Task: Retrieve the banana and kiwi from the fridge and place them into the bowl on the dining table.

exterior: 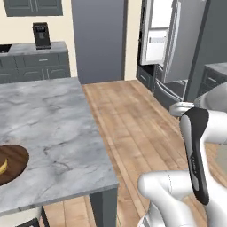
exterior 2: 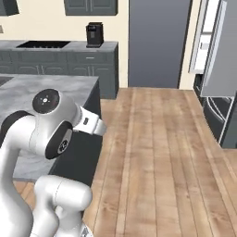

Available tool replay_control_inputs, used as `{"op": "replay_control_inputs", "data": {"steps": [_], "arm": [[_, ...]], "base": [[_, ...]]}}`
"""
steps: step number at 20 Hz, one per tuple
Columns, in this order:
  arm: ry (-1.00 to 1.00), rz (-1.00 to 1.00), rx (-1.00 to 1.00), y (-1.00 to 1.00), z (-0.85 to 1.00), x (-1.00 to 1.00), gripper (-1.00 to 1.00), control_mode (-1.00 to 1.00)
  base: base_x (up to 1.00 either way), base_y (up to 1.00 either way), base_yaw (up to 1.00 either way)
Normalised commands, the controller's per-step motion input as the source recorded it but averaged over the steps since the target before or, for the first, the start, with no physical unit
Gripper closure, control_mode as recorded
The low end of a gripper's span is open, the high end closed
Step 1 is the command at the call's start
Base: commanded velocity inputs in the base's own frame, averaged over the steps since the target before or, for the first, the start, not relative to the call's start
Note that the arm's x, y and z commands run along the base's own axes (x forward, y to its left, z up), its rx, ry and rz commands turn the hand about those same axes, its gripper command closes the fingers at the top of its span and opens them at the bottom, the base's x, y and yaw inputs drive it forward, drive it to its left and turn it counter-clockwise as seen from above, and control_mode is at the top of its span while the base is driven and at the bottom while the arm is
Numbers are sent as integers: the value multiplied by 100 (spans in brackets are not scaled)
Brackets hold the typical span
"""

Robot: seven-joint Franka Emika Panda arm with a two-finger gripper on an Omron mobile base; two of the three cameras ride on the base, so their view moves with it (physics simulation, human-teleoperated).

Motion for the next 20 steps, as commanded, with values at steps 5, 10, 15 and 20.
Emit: {"op": "replay_control_inputs", "data": {"steps": [5,10,15,20], "arm": [[0,0,0,0,0,0,-100,100],[0,0,0,0,0,0,-100,100],[0,0,0,0,0,0,-100,100],[0,0,0,0,0,0,-100,100]], "base": [[100,-90,16],[100,-74,6],[100,-92,27],[100,-100,2]]}}
